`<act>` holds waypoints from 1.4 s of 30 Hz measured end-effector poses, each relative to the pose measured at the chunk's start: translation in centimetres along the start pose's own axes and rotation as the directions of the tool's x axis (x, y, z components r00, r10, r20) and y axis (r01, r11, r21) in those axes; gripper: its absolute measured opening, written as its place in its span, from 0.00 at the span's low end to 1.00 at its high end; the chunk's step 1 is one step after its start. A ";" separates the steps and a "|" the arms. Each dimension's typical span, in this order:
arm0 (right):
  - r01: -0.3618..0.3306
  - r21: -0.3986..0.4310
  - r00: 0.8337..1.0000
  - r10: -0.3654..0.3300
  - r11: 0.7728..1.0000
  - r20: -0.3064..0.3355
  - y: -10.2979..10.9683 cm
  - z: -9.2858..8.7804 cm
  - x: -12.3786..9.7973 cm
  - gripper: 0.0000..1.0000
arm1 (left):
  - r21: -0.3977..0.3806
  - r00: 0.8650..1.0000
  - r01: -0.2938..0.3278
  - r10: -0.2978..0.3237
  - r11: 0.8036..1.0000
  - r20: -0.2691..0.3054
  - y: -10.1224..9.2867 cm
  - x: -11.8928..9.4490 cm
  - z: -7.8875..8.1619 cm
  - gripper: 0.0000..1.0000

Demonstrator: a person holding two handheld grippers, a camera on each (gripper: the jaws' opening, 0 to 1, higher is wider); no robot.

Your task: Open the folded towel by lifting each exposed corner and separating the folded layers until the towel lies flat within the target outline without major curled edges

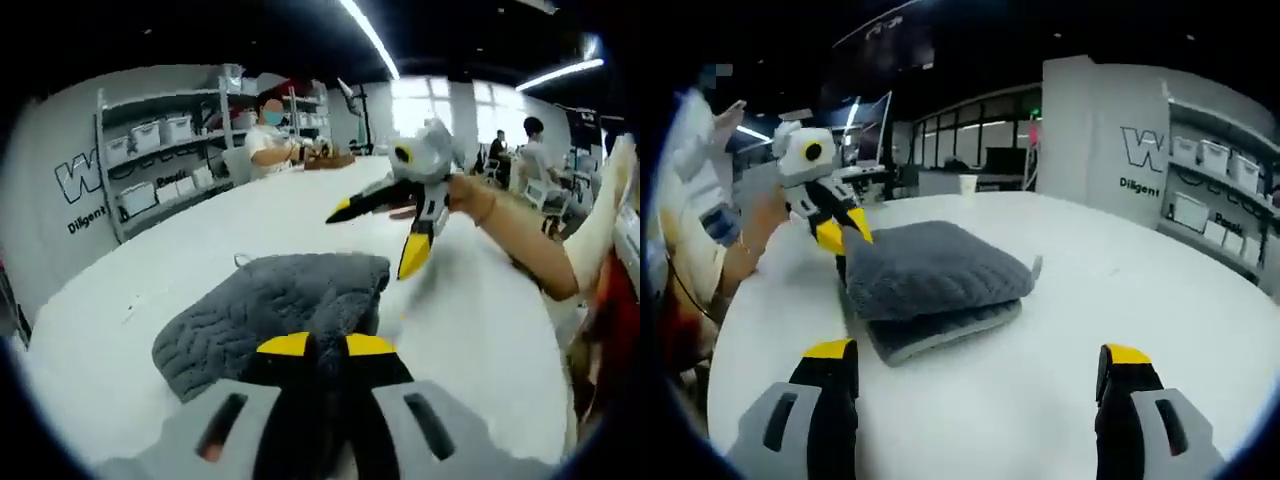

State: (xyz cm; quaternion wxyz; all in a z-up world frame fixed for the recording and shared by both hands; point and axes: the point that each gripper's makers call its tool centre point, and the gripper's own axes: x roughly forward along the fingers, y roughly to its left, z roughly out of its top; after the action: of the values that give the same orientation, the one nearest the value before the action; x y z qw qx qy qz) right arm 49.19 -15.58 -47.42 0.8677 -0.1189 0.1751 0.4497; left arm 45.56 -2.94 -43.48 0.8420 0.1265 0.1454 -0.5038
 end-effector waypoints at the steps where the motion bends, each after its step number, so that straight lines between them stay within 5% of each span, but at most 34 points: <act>1: -0.005 0.005 1.000 0.005 1.000 -0.007 0.0 -0.2 0.0 0.99 | -0.045 0.996 0.027 -0.023 0.999 0.089 0.1 -0.9 1.6 0.10; 6: -0.012 0.011 1.000 0.012 1.000 0.000 0.1 0.0 -0.2 1.00 | -0.139 0.948 0.109 -0.061 0.984 0.311 0.7 -4.3 5.0 0.11; 10: -0.016 0.019 1.000 0.016 1.000 0.008 0.2 0.1 -0.2 1.00 | -0.142 0.876 0.185 -0.097 0.972 0.473 0.7 -7.8 7.4 0.14; 13: -0.012 0.013 1.000 0.012 1.000 -0.008 0.1 -0.2 -0.1 1.00 | -0.159 0.870 0.126 -0.031 0.979 0.493 2.1 -9.3 7.4 0.23; 20: -0.008 0.023 1.000 0.008 1.000 -0.008 -0.2 -0.2 -0.2 1.00 | -0.239 0.905 -0.045 0.141 0.970 0.402 5.7 -10.7 4.3 0.65; 23: -0.005 0.020 1.000 0.005 1.000 -0.015 -0.3 -0.4 -0.2 1.00 | -0.253 0.937 -0.123 0.197 0.960 0.290 7.1 -10.7 1.7 0.85; 25: -0.007 0.020 1.000 0.008 1.000 -0.019 -0.2 -0.5 -0.2 1.00 | -0.245 0.945 -0.148 0.210 0.958 0.249 7.4 -10.6 0.8 0.98; 27: -0.011 0.020 1.000 0.012 1.000 -0.023 -0.1 -0.6 -0.1 1.00 | -0.244 0.964 -0.181 0.221 0.953 0.148 7.5 -10.3 -1.1 0.98; 33: -0.028 0.044 1.000 0.029 0.999 -0.008 -0.1 -0.7 -0.1 1.00 | -0.160 0.982 -0.150 0.166 0.976 0.088 6.3 -9.3 -2.0 0.99; 36: -0.023 0.043 1.000 0.024 0.999 -0.015 -0.1 -0.8 -0.1 1.00 | -0.135 0.993 -0.114 0.117 0.984 0.012 5.7 -8.6 -3.7 0.99; 42: -0.043 0.052 0.999 0.045 0.998 -0.031 0.2 -1.5 0.4 1.00 | -0.138 0.993 -0.119 0.119 0.983 -0.010 6.6 -8.3 -4.7 0.99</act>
State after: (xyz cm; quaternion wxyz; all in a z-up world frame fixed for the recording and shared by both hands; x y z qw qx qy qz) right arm 48.99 -15.68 -48.95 0.8574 -0.1000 0.2033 0.4621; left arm 47.14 8.54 -44.35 0.8773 0.0768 0.1726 -0.4412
